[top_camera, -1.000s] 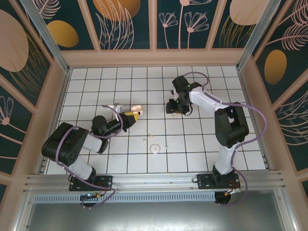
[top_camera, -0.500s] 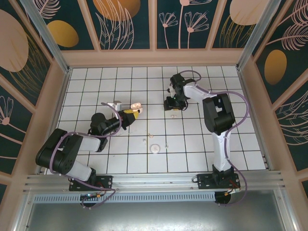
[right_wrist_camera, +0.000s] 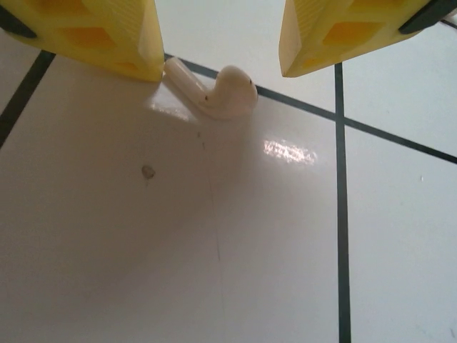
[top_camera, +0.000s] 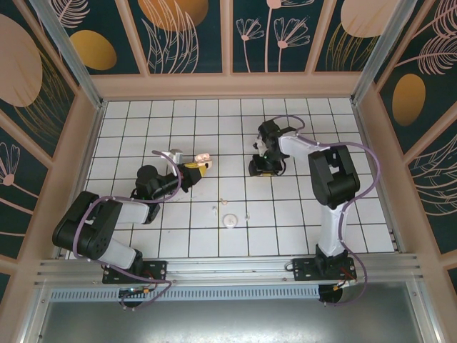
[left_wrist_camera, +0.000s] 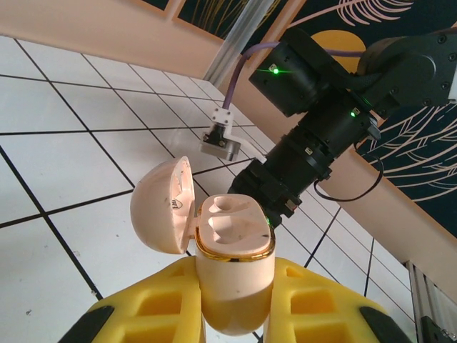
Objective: Insert the wireless bluetooth earbuds into the charging case
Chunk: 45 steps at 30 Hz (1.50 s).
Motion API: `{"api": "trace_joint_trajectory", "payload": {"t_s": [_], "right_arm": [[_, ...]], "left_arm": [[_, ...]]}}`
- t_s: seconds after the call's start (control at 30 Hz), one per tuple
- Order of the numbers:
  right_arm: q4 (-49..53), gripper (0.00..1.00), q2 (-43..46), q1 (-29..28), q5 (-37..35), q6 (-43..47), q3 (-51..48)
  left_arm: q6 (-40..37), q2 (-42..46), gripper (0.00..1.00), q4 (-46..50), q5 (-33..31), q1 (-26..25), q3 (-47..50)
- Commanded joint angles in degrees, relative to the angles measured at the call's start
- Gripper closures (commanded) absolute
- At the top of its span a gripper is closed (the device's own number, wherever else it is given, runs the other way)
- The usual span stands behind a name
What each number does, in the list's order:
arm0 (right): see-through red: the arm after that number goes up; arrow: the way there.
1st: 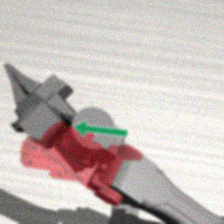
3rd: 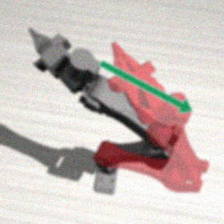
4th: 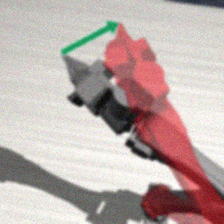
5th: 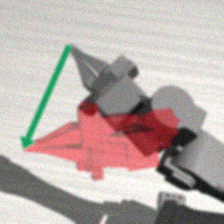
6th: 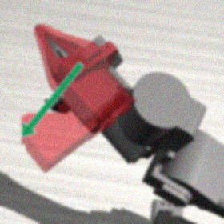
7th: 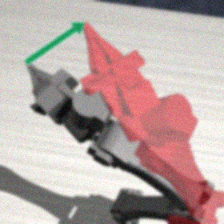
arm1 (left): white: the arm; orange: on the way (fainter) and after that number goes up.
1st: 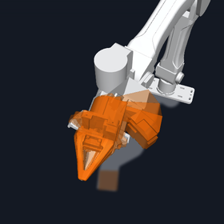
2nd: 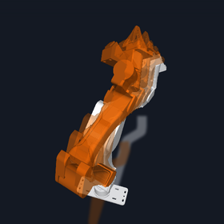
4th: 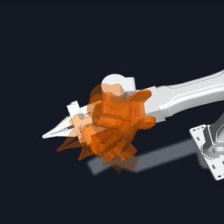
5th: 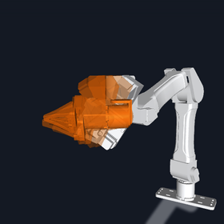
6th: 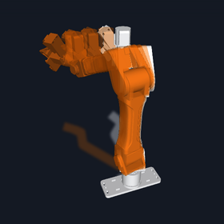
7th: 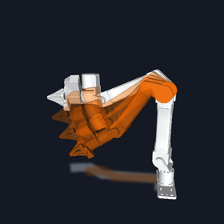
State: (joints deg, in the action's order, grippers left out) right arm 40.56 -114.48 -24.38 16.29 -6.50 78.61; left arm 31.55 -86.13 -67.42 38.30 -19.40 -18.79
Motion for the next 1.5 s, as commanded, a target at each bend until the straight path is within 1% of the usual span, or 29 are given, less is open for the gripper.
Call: {"api": "trace_joint_trajectory", "payload": {"t_s": [0.0, 0.07, 0.13, 0.23, 0.3, 0.37, 0.5, 0.67, 0.77, 1.07, 1.47], "right_arm": [[2.34, 0.53, 3.32, -1.32, 1.90, -1.36, -1.76], [3.35, 0.54, 4.22, -1.88, 1.59, -1.79, -1.26], [5.64, 0.54, 4.83, -2.22, -1.06, -2.26, 0.59], [10.43, 0.55, 4.89, -2.79, -8.27, -2.89, 5.31], [14.60, 0.56, 3.23, -4.16, -15.21, -1.12, 9.40], [16.74, 0.56, 1.17, -4.86, -18.44, 1.06, 12.08], [17.80, 0.56, -2.81, -5.28, -17.87, 4.83, 16.37], [19.03, 0.57, -7.50, -5.58, -17.78, 6.80, 20.82], [19.74, 0.58, -9.50, -6.26, -18.20, 7.85, 21.65], [17.72, 0.62, -11.21, -6.64, -19.63, 8.61, 19.66], [14.86, 0.63, -11.07, -6.64, -17.44, 7.76, 15.29]], "left_arm": [[-0.84, 0.30, 0.83, -0.96, 0.90, 0.41, -1.26], [-0.83, 0.17, 0.83, -0.97, 1.14, 0.37, -1.03], [-0.62, 0.21, 0.84, -1.15, 1.41, 0.41, -0.99], [-1.06, 1.12, 0.84, -0.25, 1.42, 0.38, -0.90], [-2.28, 2.44, 0.84, 2.09, 1.26, 0.36, -0.99], [-3.38, 3.68, 0.84, 4.07, 0.73, 0.37, -0.98], [-5.65, 4.84, 0.84, 7.57, 0.47, 0.41, -1.67], [-5.64, 4.85, 0.84, 7.92, 0.71, 0.35, -2.04], [-6.07, 4.94, 0.84, 8.60, 0.65, 0.40, -2.11], [-5.44, 4.55, 0.83, 7.90, 1.11, 0.40, -2.13], [-5.27, 4.26, 0.83, 7.92, 1.38, 0.40, -2.20]]}}
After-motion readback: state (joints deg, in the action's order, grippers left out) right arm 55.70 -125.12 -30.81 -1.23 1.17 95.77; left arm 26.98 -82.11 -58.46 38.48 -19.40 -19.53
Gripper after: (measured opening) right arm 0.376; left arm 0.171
